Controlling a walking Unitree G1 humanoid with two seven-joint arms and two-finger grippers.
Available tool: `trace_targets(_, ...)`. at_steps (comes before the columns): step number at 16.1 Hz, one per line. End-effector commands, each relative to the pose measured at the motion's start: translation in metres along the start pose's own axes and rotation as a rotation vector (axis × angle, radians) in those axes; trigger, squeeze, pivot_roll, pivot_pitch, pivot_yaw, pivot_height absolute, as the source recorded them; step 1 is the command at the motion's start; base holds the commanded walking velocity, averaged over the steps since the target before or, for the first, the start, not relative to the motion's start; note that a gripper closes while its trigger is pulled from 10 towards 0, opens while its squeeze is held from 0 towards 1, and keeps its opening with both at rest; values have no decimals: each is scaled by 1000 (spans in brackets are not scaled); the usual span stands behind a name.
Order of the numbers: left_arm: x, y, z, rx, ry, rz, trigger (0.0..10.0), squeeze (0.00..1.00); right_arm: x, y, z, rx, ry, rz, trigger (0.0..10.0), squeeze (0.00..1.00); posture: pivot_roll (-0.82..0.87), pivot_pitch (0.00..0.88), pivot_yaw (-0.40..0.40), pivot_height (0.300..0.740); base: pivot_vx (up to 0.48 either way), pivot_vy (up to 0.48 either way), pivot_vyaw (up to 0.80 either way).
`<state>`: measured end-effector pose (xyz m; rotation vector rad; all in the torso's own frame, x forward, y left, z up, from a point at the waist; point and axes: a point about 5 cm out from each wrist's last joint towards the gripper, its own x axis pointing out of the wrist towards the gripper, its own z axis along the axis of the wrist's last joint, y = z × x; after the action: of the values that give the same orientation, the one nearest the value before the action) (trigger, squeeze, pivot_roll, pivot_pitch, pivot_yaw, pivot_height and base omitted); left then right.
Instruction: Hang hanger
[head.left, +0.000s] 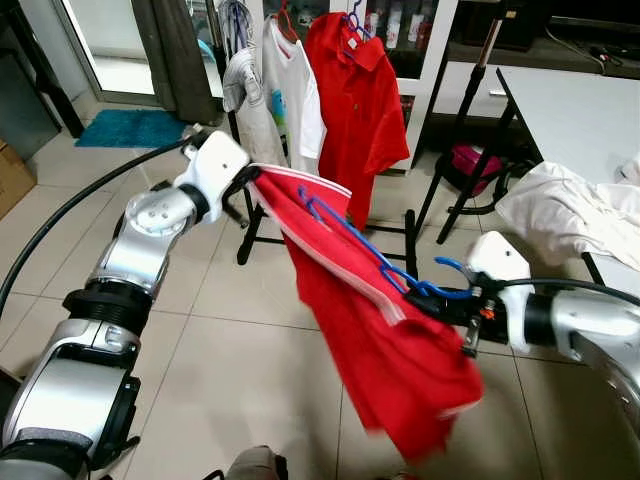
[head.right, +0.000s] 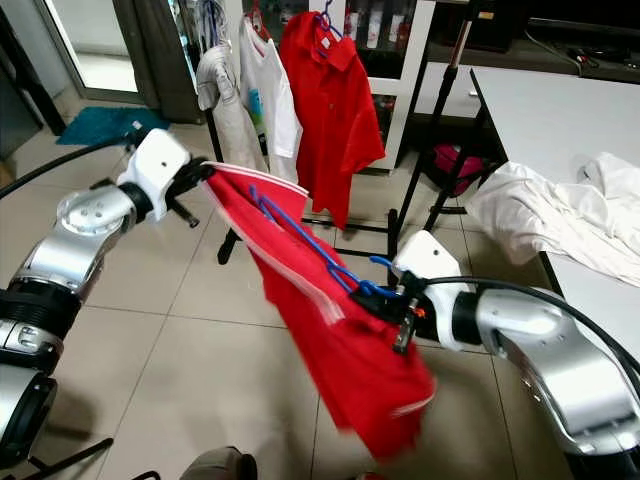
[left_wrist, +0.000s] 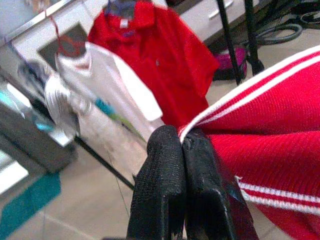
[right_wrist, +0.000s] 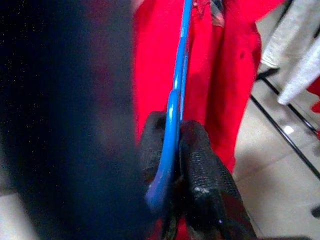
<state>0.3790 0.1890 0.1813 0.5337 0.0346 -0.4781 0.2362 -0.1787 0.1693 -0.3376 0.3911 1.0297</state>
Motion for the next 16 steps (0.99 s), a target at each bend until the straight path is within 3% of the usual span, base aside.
trace_targets(1, -15, 38, -4, -56, 16, 207, 0, 0, -8, 4, -5, 35, 4, 39, 0, 0, 65, 65, 15, 740, 0, 0, 0)
trace_targets(4, -14, 29, -20, -137, 38, 220, 0, 0, -7, 11, 1, 79, -96, 67, 0, 0, 61, 61, 16, 740, 0, 0, 0)
trace_targets(7, -7, 9, -17, -163, -2, 124, 0, 0, 3, 3, 3, 89, -122, -64, 0, 0, 62, 59, 14, 740, 0, 0, 0)
trace_targets(9, 3, -34, 1, -245, -130, -88, 0, 0, 21, -19, 12, 230, -256, -355, 0, 0, 62, 54, 14, 740, 0, 0, 0)
trace_targets(11, 3, -75, 25, -313, -240, -256, 0, 0, 32, -26, 18, 342, -355, -496, 0, 0, 62, 54, 16, 740, 0, 0, 0)
trace_targets(13, -6, -109, 45, -335, -310, -416, 0, 0, 39, -29, 20, 371, -395, -577, 0, 0, 66, 53, 14, 740, 0, 0, 0)
trace_targets(15, -13, -127, 56, -348, -347, -468, 0, 0, 42, -33, 21, 384, -420, -665, 0, 0, 67, 52, 17, 740, 0, 0, 0)
trace_targets(16, -17, -127, 56, -372, -338, -433, 0, 0, 41, -37, 18, 374, -394, -731, 0, 0, 66, 50, 18, 740, 0, 0, 0)
